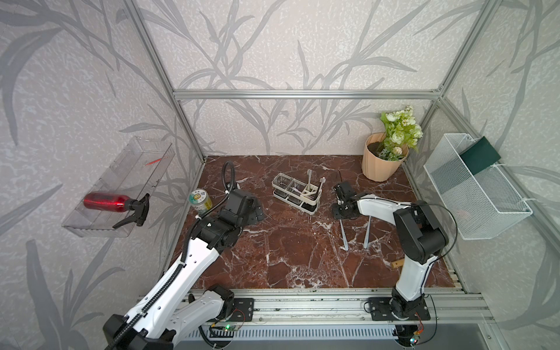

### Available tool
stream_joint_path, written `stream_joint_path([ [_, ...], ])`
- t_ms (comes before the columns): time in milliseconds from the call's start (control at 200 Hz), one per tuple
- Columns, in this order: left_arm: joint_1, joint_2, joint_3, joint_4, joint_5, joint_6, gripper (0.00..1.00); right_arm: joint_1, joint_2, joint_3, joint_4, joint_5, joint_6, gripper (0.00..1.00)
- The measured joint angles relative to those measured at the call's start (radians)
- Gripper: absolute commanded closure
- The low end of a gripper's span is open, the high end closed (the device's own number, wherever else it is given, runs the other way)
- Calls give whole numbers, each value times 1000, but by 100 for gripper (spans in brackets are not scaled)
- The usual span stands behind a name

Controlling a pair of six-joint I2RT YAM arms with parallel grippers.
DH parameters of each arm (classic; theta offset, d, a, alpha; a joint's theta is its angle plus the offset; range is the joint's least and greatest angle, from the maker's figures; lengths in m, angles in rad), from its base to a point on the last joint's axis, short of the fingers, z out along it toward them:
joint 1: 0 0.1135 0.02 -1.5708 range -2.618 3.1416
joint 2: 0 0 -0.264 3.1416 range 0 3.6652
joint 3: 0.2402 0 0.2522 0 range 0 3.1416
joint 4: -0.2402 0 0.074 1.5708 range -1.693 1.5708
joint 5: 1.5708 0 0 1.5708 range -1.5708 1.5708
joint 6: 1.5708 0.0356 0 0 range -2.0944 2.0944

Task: Place the toothbrush into the toothbrush holder
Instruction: Pick up the toothbrush from the center of the board.

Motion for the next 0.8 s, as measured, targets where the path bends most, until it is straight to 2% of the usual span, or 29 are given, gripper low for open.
stream_joint_path([
  [800, 2, 11, 0, 2, 39, 3, 1, -8, -131, -14, -31, -81, 54, 100],
])
